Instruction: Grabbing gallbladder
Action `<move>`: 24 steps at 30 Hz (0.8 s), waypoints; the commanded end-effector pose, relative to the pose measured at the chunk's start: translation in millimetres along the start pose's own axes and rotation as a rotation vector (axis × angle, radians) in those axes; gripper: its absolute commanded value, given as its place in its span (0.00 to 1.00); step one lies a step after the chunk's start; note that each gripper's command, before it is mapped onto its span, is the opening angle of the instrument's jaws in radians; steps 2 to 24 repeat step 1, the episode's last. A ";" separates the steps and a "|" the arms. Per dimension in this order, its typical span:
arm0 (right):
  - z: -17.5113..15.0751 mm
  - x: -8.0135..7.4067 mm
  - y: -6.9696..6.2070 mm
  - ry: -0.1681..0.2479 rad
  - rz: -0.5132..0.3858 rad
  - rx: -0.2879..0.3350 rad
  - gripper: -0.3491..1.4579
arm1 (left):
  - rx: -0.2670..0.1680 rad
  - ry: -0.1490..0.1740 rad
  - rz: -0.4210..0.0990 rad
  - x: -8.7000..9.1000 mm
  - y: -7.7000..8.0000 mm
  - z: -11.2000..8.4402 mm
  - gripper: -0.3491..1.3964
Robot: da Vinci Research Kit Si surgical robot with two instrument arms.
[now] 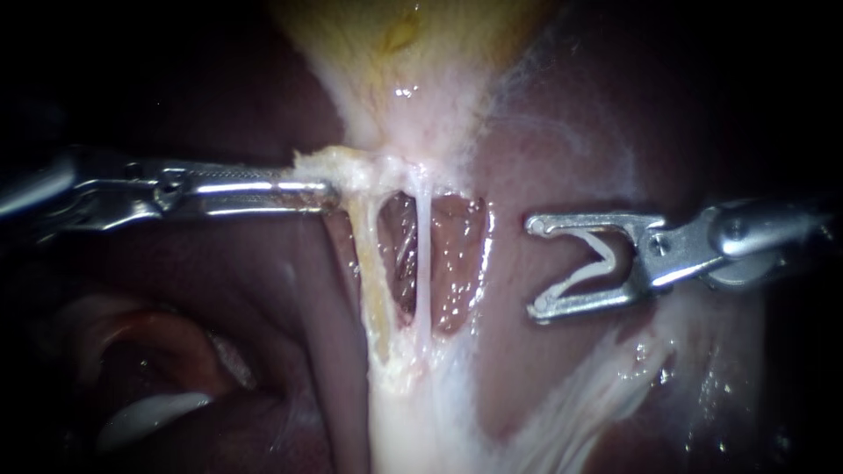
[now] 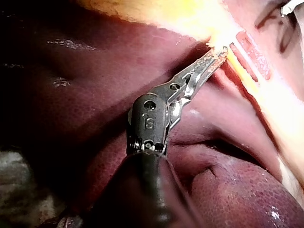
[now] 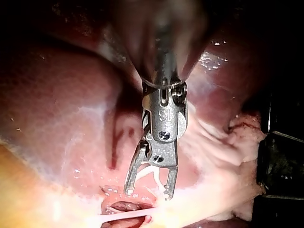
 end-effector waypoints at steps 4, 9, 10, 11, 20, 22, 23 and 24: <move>0.0 0.0 0.0 0.000 0.000 0.000 0.46 | 0.000 0.000 0.000 0.0 0.0 0.0 0.00; 0.0 0.0 0.0 0.000 0.000 0.000 0.46 | 0.000 0.000 0.000 0.0 0.0 0.0 0.00; 0.0 0.0 0.0 0.000 0.000 0.000 0.46 | 0.000 0.000 0.000 0.0 0.0 0.0 0.00; 0.0 0.0 0.0 0.000 0.000 0.000 0.46 | 0.000 0.000 0.000 0.0 0.0 0.0 0.00; 0.0 0.0 0.0 0.000 0.000 0.000 0.46 | 0.000 0.000 0.000 0.0 0.0 0.0 0.00; 0.0 0.0 0.0 0.000 0.000 0.000 0.46 | 0.000 0.000 0.000 0.0 0.0 0.0 0.00; 0.0 0.0 0.0 0.000 0.000 0.000 0.46 | 0.000 0.000 0.000 0.0 0.0 0.0 0.00; 0.0 0.0 0.0 0.000 0.000 0.000 0.46 | 0.000 0.000 0.000 0.0 0.0 0.0 0.00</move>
